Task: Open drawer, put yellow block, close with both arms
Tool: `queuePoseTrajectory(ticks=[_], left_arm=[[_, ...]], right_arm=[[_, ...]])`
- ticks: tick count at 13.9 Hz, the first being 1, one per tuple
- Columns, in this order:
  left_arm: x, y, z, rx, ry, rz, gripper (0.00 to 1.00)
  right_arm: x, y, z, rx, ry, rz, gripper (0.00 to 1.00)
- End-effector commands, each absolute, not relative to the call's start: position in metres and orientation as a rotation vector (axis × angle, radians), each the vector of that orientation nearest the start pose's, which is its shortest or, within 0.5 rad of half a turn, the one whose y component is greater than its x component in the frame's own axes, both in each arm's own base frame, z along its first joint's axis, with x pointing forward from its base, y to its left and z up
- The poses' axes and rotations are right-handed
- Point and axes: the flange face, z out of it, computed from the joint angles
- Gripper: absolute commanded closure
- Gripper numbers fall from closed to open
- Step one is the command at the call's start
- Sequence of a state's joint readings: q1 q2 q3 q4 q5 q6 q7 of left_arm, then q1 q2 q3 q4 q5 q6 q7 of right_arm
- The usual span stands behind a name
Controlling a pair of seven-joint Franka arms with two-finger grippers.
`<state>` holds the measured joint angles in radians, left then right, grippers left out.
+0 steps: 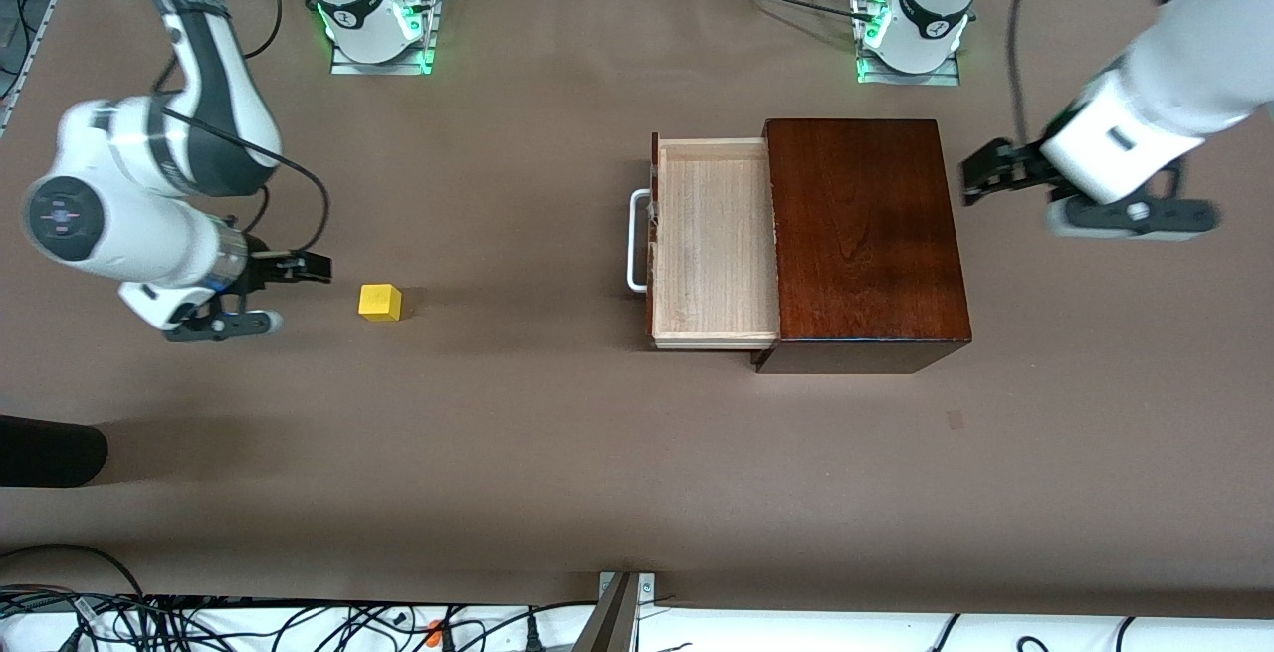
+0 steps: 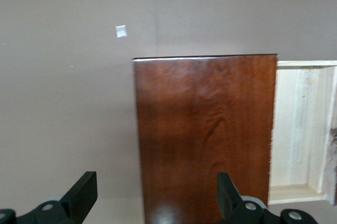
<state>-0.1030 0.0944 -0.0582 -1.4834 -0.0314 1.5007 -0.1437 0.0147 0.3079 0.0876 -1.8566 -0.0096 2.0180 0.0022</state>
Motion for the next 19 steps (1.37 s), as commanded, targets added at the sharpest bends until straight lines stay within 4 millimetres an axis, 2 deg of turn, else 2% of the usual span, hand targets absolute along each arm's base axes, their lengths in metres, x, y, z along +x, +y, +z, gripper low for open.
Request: queuePoseTrajectory(ticks=[1, 5, 9, 12, 15, 17, 18, 19], left_arm=[[0.552, -0.071, 0.609, -3.186, 0.099, 0.124, 0.0], [0.554, -0.052, 0.611, -3.168, 0.183, 0.114, 0.0], [0.557, -0.041, 0.615, -3.158, 0.171, 0.088, 0.0], [0.558, -0.041, 0.615, -3.157, 0.168, 0.08, 0.0], [0.558, -0.044, 0.615, -3.09, 0.184, 0.077, 0.0], [0.557, -0.041, 0.616, -3.092, 0.184, 0.075, 0.0], [0.557, -0.042, 0.616, -3.092, 0.186, 0.075, 0.0], [0.557, -0.042, 0.616, -3.099, 0.185, 0.073, 0.0]], right_arm=[[0.593, 0.07, 0.31, -3.111, -0.096, 0.167, 0.0], [0.594, 0.096, 0.276, -3.11, -0.076, 0.131, 0.0], [0.577, 0.095, 0.232, -3.104, -0.077, 0.053, 0.0], [0.572, 0.094, 0.218, -3.103, -0.074, 0.051, 0.0], [0.571, 0.094, 0.193, -3.099, -0.07, 0.049, 0.0], [0.572, 0.094, 0.183, -3.095, -0.068, 0.016, 0.01], [0.572, 0.094, 0.181, -3.094, -0.067, 0.011, 0.09], [0.572, 0.094, 0.181, -3.094, -0.074, 0.014, 0.28]])
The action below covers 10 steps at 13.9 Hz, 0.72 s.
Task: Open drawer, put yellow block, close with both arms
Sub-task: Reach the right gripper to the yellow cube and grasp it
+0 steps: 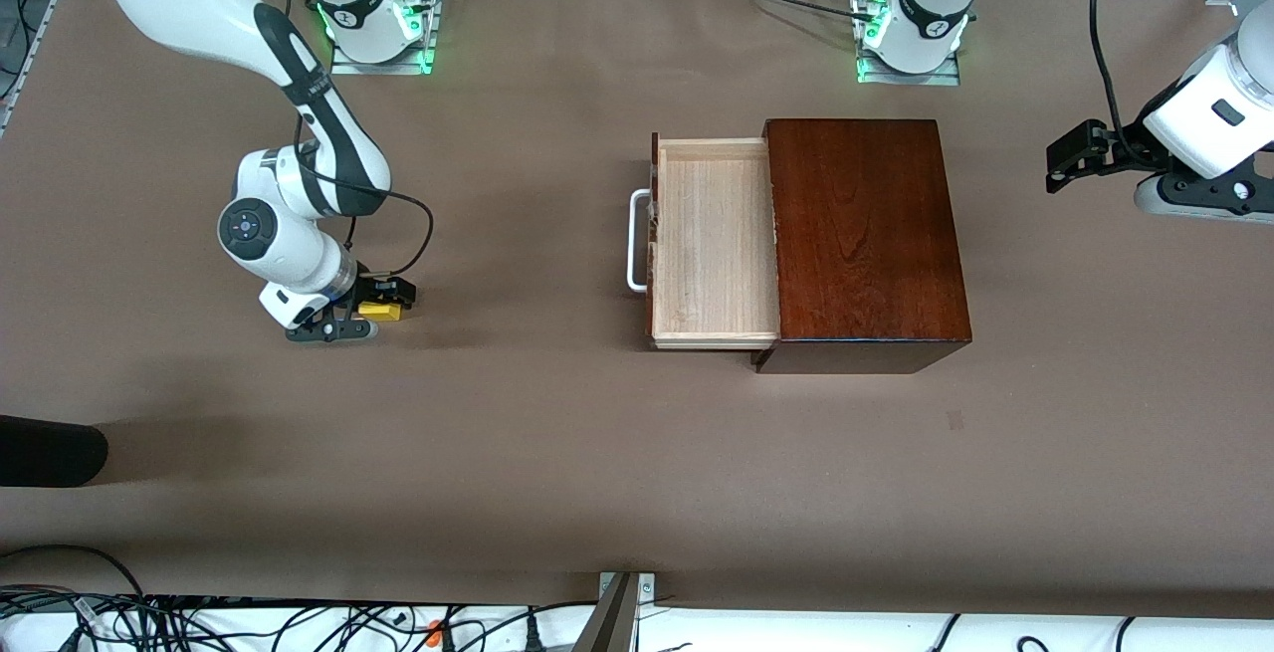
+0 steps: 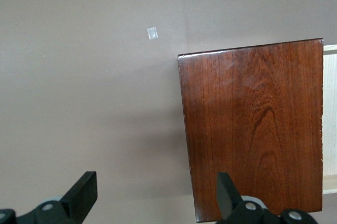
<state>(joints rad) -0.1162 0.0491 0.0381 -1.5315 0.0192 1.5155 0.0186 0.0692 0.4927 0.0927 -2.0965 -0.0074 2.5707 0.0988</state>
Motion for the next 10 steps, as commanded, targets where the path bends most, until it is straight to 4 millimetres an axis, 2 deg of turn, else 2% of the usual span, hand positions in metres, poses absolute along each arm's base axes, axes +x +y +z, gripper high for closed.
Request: queuePoseTrajectory(ticks=[1, 2, 3, 4, 5, 8, 10], left_arm=[[0.558, -0.042, 0.616, -3.102, 0.185, 0.073, 0.0], [0.558, -0.042, 0.616, -3.102, 0.185, 0.075, 0.0], [0.557, -0.042, 0.617, -3.104, 0.185, 0.075, 0.0], [0.557, -0.042, 0.617, -3.104, 0.185, 0.073, 0.0], [0.557, -0.042, 0.617, -3.103, 0.185, 0.075, 0.0], [0.557, -0.042, 0.616, -3.104, 0.185, 0.08, 0.0], [0.557, -0.043, 0.616, -3.104, 0.187, 0.08, 0.0]], right_arm=[[0.572, 0.094, 0.181, -3.094, -0.079, 0.02, 0.5], [0.572, 0.093, 0.181, -3.095, -0.085, 0.023, 0.67], [0.573, 0.093, 0.183, -3.095, -0.089, 0.018, 0.77], [0.576, 0.094, 0.188, -3.094, -0.094, 0.004, 0.82], [0.578, 0.095, 0.195, -3.096, -0.088, 0.022, 0.85], [0.601, 0.098, 0.237, -3.102, -0.067, 0.129, 0.85], [0.618, 0.107, 0.275, -3.105, 0.026, 0.229, 0.85]])
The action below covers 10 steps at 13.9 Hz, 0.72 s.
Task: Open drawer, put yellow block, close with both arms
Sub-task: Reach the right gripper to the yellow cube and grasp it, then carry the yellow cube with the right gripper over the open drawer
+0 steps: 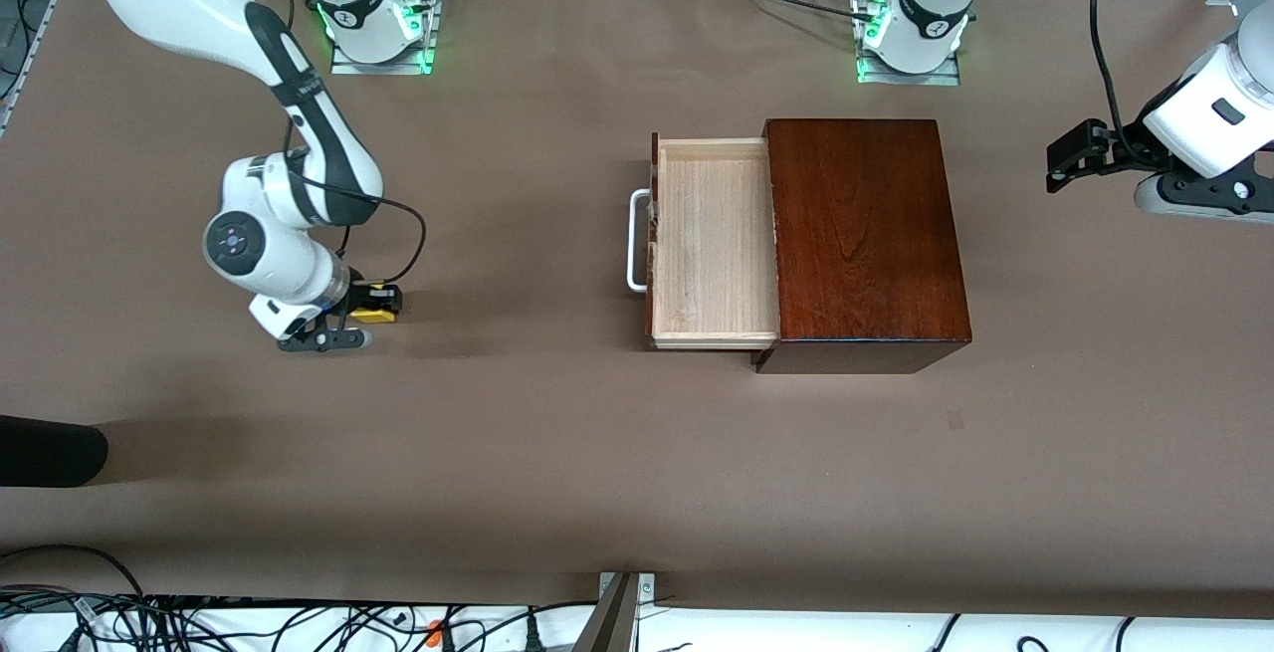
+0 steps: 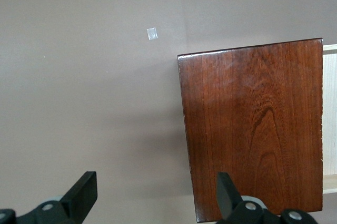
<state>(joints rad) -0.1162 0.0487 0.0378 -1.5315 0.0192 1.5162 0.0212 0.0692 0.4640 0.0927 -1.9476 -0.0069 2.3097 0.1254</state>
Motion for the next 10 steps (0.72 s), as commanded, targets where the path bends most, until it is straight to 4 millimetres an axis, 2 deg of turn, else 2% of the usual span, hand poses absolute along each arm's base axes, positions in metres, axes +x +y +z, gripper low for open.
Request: queuePoseTrajectory(ticks=[1, 2, 4, 6, 9, 10], left_arm=[[0.557, -0.042, 0.617, -3.104, 0.185, 0.078, 0.0], [0.557, -0.041, 0.615, -3.104, 0.183, 0.08, 0.0], [0.558, -0.038, 0.615, -3.104, 0.176, 0.078, 0.0], [0.558, -0.038, 0.615, -3.104, 0.175, 0.078, 0.0], [0.557, -0.042, 0.617, -3.102, 0.185, 0.075, 0.0], [0.557, -0.042, 0.617, -3.104, 0.185, 0.078, 0.0]], right_arm=[[0.623, 0.123, 0.296, -3.098, 0.05, 0.277, 0.85], [0.625, 0.135, 0.312, -3.089, 0.098, 0.324, 0.85], [0.621, 0.173, 0.337, -3.034, 0.213, 0.395, 0.85], [0.615, 0.219, 0.361, -2.968, 0.341, 0.4, 0.85], [0.598, 0.289, 0.378, -2.884, 0.671, 0.432, 0.84], [0.588, 0.318, 0.381, -2.856, 0.768, 0.443, 0.83]])
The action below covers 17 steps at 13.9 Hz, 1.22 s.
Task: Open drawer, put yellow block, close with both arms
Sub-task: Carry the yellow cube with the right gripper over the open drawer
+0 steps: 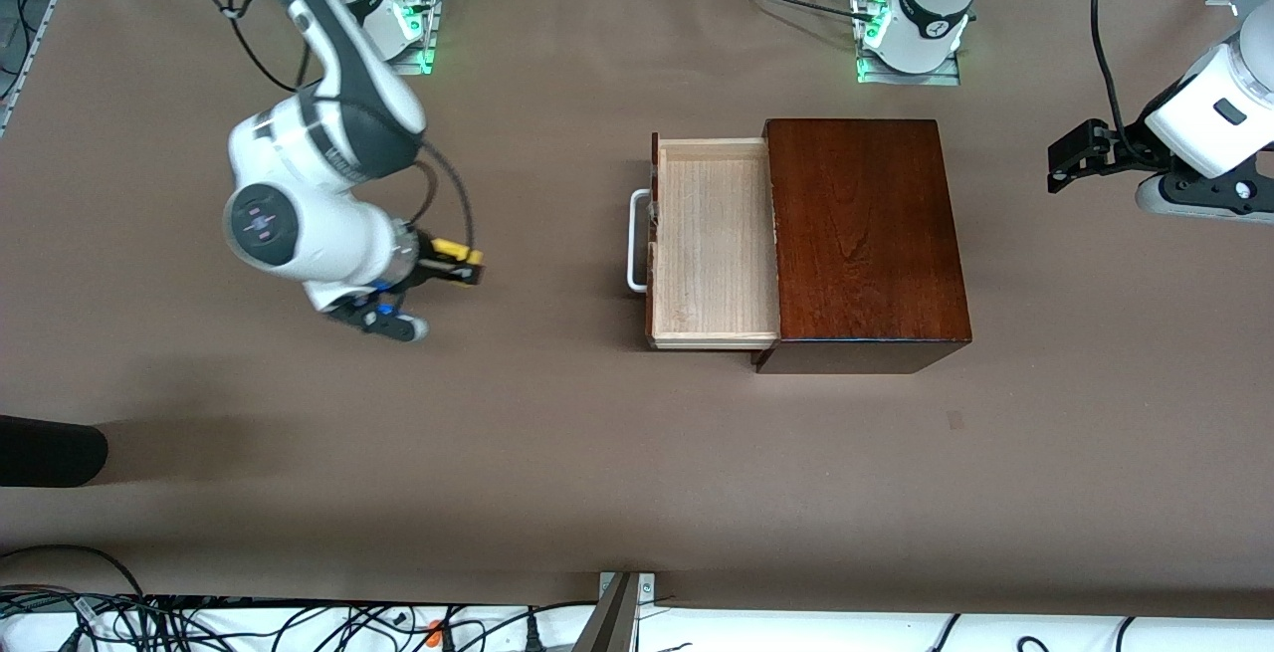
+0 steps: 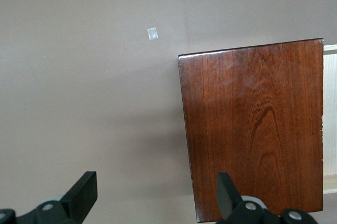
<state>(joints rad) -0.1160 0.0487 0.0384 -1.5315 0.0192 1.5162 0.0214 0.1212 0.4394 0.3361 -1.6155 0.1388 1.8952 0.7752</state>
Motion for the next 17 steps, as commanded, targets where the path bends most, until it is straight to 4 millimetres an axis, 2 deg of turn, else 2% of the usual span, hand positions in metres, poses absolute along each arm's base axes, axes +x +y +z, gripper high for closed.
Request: queuePoseTrajectory(ticks=[1, 2, 4, 6, 9, 10, 12, 14, 17], left_arm=[[0.557, -0.042, 0.615, -3.104, 0.185, 0.082, 0.0], [0.557, -0.044, 0.616, -3.104, 0.187, 0.08, 0.0], [0.557, -0.044, 0.613, -3.103, 0.187, 0.089, 0.0], [0.558, -0.044, 0.613, -3.103, 0.187, 0.089, 0.0], [0.558, -0.044, 0.613, -3.103, 0.185, 0.087, 0.0], [0.558, -0.044, 0.613, -3.103, 0.185, 0.087, 0.0], [0.558, -0.046, 0.613, -3.103, 0.18, 0.089, 0.0], [0.558, -0.049, 0.611, -3.102, 0.18, 0.096, 0.0], [0.559, -0.048, 0.612, -3.103, 0.18, 0.091, 0.0]], right_arm=[[0.583, 0.343, 0.392, -2.817, 0.849, 0.438, 0.83], [0.576, 0.366, 0.403, -2.779, 0.935, 0.444, 0.83], [0.541, 0.424, 0.421, -2.748, 1.063, 0.447, 0.83], [0.517, 0.469, 0.425, -2.658, 1.239, 0.421, 0.82], [0.493, 0.516, 0.415, -2.49, 1.475, 0.415, 0.82], [0.483, 0.532, 0.405, -2.489, 1.468, 0.394, 0.82], [0.467, 0.552, 0.379, -2.509, 1.507, 0.356, 0.82], [0.452, 0.569, 0.366, -2.492, 1.567, 0.32, 0.82], [0.447, 0.574, 0.336, -2.479, 1.686, 0.27, 0.82]])
